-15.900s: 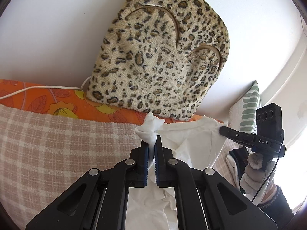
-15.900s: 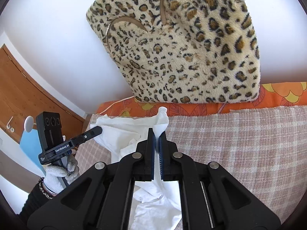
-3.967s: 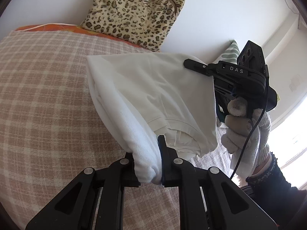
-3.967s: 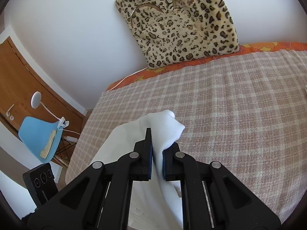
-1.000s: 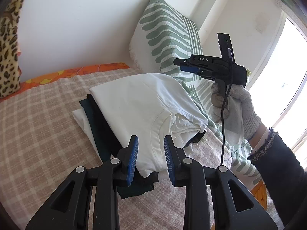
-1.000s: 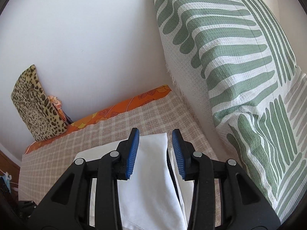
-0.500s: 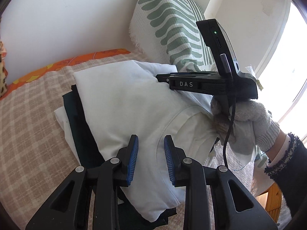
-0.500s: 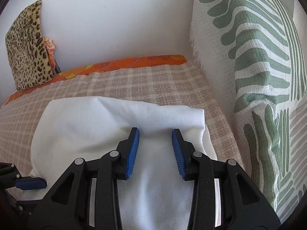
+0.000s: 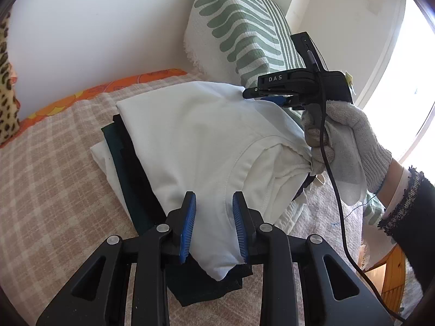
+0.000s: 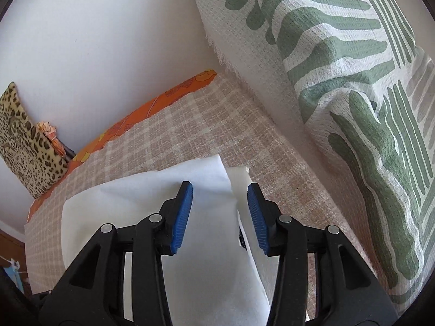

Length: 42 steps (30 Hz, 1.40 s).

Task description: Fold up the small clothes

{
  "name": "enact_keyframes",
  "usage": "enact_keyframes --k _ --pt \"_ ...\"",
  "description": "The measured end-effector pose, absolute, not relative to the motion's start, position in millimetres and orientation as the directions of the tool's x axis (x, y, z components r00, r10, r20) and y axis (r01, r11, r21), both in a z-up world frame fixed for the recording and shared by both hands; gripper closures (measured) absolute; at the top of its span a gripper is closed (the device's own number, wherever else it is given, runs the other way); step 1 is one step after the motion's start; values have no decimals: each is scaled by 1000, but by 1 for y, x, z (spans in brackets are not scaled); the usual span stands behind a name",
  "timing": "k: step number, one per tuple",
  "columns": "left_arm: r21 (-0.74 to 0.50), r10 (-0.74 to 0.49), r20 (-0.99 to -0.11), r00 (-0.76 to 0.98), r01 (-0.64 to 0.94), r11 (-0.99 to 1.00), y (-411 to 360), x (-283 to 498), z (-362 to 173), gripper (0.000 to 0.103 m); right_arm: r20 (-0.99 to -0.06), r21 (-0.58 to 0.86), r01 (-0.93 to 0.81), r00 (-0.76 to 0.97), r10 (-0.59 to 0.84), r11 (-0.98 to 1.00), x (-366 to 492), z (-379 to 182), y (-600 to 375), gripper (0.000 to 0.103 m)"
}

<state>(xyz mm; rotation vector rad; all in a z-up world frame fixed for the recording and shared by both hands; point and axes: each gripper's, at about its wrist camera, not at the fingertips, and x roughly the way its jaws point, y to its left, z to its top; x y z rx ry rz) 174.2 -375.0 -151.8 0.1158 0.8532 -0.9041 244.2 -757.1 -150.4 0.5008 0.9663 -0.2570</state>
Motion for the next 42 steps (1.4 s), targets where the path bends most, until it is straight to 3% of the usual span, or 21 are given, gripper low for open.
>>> enact_keyframes --k 4,8,11,13,17,22,34,39,42 --pt "-229 -641 -687 342 735 638 -364 162 -136 76 -822 270 417 570 -19 868 231 -131 -755 59" --pt "-222 -643 -667 376 724 653 -348 151 -118 68 -807 241 399 589 -46 885 215 -105 -741 58" --pt "-199 -648 -640 413 726 659 -337 137 -100 57 -790 235 377 611 -50 896 203 -85 -729 58" --pt "-188 -649 -625 434 723 665 -329 129 -89 44 -778 239 366 626 -48 899 195 -72 -720 57" --pt "-168 -649 -605 461 723 670 -316 110 -71 39 -757 239 343 652 -47 908 173 -47 -697 54" --pt "-149 -649 -572 501 715 683 -296 87 -53 26 -737 226 303 674 -41 926 148 -24 -665 45" --pt "-88 -614 -527 587 681 727 -248 46 -35 20 -673 169 300 731 -113 939 76 1 -590 16" --pt "-84 -605 -508 613 664 743 -231 32 -39 19 -658 169 332 739 -145 928 53 -7 -571 11" --pt "-95 -602 -507 617 654 751 -222 25 -44 11 -651 157 357 739 -175 921 41 -12 -565 11"
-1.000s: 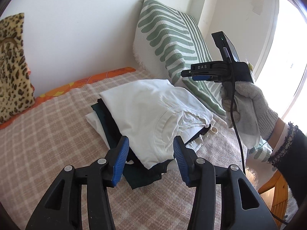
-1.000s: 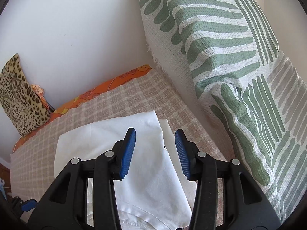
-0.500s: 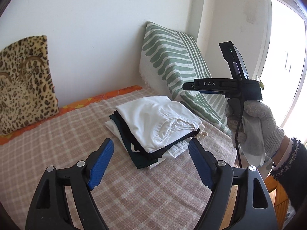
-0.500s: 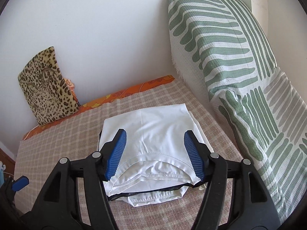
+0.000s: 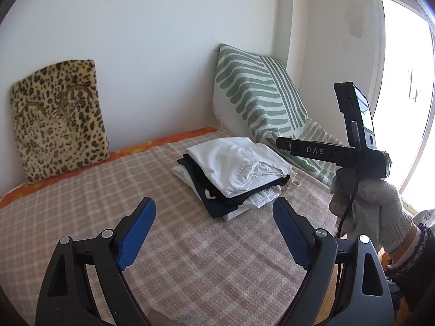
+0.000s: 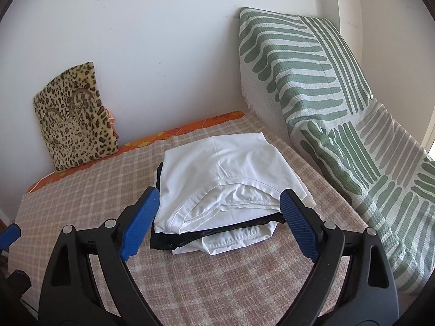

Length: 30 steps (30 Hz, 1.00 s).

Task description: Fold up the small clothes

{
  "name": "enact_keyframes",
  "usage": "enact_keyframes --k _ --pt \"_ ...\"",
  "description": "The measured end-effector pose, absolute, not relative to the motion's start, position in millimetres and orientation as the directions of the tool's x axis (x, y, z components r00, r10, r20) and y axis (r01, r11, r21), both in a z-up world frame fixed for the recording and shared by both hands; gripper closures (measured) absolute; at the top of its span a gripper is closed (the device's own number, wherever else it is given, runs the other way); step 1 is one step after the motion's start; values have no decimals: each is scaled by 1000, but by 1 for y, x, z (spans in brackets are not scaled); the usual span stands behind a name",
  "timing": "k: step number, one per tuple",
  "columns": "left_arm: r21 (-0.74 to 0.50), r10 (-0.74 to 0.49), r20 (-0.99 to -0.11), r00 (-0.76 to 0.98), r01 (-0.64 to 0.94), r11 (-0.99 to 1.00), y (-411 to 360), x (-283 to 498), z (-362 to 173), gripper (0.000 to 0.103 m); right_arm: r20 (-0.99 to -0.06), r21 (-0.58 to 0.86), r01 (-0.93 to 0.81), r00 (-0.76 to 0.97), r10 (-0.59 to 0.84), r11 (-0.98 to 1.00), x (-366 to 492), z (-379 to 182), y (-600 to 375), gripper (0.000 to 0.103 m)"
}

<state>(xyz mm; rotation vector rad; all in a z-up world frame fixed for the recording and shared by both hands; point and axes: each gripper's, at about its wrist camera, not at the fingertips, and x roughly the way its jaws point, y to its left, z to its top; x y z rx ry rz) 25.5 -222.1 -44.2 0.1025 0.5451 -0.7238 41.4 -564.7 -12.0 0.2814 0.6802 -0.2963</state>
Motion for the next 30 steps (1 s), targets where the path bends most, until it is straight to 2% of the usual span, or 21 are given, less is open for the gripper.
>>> enact_keyframes --k 3,7,30 --pt "-92 -587 -512 626 640 763 -215 20 -48 2 -644 153 366 741 -188 918 33 -17 -558 9" --pt "-87 -583 -512 631 638 766 -209 15 -51 1 -637 132 366 743 -204 921 26 -23 -549 8" --pt "-71 -549 -534 642 614 786 -208 12 -62 1 -622 123 386 748 -232 914 19 -37 -549 7"
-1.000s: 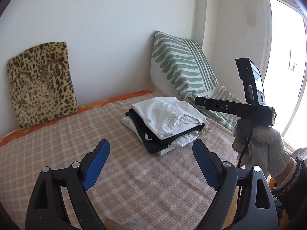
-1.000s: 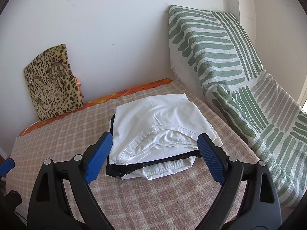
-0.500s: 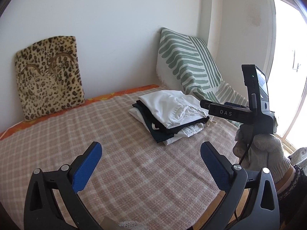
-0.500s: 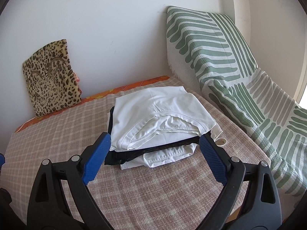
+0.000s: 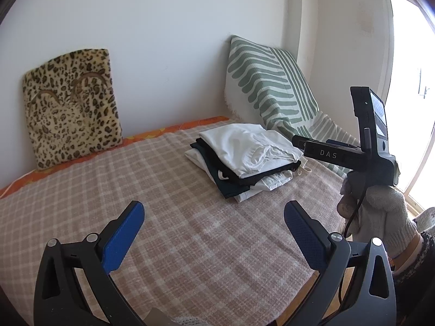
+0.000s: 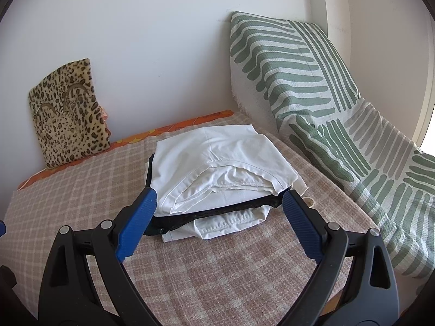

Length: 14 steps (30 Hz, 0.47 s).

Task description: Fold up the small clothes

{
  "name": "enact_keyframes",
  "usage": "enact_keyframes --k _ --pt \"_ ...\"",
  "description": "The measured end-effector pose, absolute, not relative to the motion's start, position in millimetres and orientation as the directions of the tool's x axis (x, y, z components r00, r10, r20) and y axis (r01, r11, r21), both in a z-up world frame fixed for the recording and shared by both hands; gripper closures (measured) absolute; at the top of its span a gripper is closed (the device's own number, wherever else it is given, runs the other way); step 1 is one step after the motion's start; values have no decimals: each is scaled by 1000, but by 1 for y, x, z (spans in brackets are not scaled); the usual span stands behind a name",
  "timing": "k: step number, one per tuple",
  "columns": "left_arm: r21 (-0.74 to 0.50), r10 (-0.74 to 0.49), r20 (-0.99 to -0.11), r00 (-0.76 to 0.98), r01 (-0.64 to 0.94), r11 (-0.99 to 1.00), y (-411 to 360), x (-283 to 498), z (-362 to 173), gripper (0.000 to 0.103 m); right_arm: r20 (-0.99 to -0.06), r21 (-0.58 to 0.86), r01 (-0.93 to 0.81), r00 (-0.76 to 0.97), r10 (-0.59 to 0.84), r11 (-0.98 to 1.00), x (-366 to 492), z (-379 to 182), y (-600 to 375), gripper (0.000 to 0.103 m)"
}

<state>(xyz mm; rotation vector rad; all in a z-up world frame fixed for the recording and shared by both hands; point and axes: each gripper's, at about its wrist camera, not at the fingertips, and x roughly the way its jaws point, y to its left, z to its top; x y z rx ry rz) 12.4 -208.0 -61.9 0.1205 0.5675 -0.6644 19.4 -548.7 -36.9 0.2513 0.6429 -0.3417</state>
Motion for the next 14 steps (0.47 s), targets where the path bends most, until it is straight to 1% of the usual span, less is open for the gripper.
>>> enact_keyframes --k 7,11,14 --pt "-69 -552 -538 637 620 782 -207 12 -65 1 -622 128 382 750 -227 915 19 -37 -550 7" --pt "-46 -555 -516 653 626 779 -206 10 -64 1 -626 132 386 747 -225 913 19 -36 -550 7" --pt "-44 -557 -519 649 631 775 -206 10 -65 1 -625 130 385 747 -226 914 19 -36 -550 7"
